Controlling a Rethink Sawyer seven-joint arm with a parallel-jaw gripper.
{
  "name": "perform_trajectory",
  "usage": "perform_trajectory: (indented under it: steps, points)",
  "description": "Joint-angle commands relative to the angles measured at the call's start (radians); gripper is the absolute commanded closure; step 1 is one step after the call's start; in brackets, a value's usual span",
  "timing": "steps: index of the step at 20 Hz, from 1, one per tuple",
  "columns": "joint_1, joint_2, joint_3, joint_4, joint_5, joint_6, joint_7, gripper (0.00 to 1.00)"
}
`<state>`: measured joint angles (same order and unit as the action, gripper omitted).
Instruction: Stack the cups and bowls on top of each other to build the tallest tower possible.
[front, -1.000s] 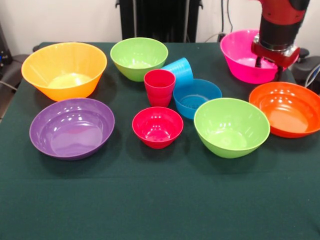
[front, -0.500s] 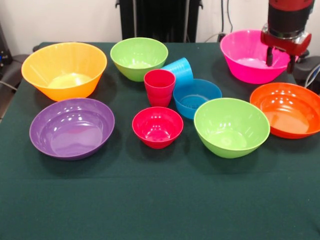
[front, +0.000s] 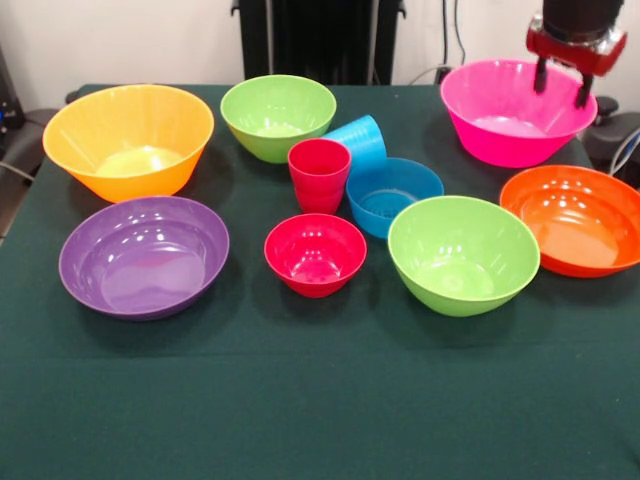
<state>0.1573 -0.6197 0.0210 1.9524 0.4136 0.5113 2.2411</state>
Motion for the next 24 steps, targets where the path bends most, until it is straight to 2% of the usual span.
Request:
perform_trajectory:
  steps: [1,6,14,19,24]
  points:
    - [0.054,-0.017,-0.137,-0.117,-0.182,0.320,0.106,0.00]
    - [0.055,-0.049,-0.175,-0.190,-0.263,0.377,0.084,0.00]
    - [0.021,-0.042,-0.195,-0.272,-0.389,0.452,0.012,0.00]
    - [0.009,0.008,-0.216,-0.319,-0.484,0.404,-0.026,0.00]
    - [0.021,0.054,-0.226,-0.337,-0.554,0.347,-0.012,0.00]
